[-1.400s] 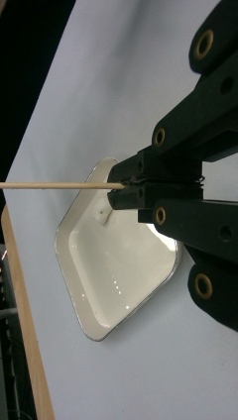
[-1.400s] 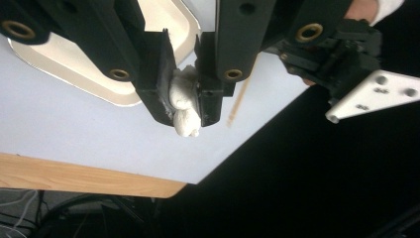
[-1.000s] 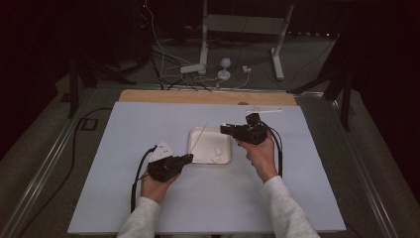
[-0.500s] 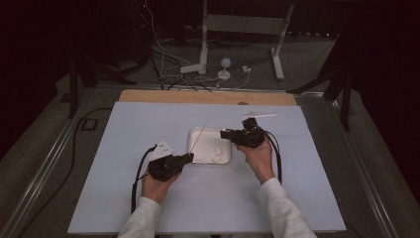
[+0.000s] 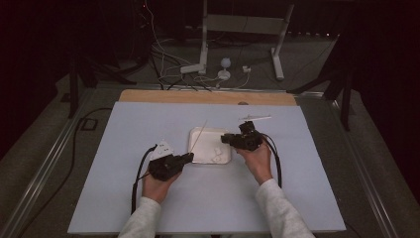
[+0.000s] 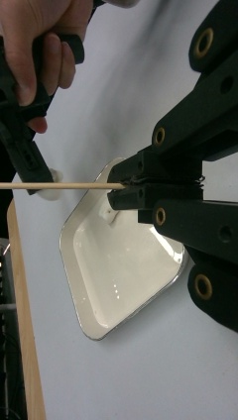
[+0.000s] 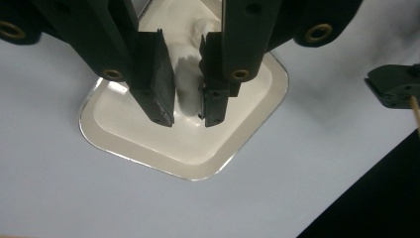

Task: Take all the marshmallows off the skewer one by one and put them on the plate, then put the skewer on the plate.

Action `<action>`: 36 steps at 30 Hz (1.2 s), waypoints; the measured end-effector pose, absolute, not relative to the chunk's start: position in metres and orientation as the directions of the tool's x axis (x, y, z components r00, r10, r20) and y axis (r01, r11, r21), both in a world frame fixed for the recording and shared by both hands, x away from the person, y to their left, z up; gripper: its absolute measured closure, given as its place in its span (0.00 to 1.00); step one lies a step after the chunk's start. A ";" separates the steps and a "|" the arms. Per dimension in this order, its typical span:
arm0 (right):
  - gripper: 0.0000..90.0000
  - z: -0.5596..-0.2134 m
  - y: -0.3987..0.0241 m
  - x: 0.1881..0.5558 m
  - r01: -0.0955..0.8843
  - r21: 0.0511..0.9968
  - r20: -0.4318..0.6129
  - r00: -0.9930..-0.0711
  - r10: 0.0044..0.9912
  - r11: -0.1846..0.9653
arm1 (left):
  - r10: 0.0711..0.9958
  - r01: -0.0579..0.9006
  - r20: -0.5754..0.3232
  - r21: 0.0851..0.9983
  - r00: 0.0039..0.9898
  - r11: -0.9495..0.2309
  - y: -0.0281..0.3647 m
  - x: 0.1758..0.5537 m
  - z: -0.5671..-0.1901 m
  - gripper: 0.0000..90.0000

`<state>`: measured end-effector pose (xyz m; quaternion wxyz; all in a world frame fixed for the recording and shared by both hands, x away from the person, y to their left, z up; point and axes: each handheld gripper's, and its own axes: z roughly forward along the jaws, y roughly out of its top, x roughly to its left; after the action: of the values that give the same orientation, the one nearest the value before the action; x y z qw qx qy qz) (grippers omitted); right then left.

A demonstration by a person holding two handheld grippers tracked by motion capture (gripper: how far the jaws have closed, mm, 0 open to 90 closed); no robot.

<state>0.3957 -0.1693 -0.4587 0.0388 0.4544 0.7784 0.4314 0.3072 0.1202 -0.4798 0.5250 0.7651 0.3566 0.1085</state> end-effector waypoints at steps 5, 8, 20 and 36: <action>0.84 -0.464 -0.167 0.397 0.681 0.697 0.323 -0.579 0.748 0.227 | 0.658 0.431 -0.210 0.881 0.723 -0.193 0.119 0.307 -0.480 1.00; 0.82 -0.466 -0.166 0.397 0.682 0.692 0.315 -0.582 0.750 0.239 | 0.658 0.431 -0.211 0.882 0.723 -0.191 0.120 0.307 -0.479 1.00; 0.25 -0.463 -0.166 0.392 0.676 0.714 0.418 -0.622 0.662 0.185 | 0.670 0.450 -0.230 0.876 0.706 -0.173 0.120 0.310 -0.481 1.00; 0.15 -0.452 -0.185 0.358 0.602 0.783 0.371 -0.657 0.657 0.160 | 0.698 0.470 -0.251 0.872 0.670 -0.138 0.119 0.310 -0.478 1.00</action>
<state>0.3579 -0.1846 -0.4523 0.0277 0.4134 0.7610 0.4992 0.3101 0.1190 -0.4780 0.5272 0.7465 0.3913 0.1082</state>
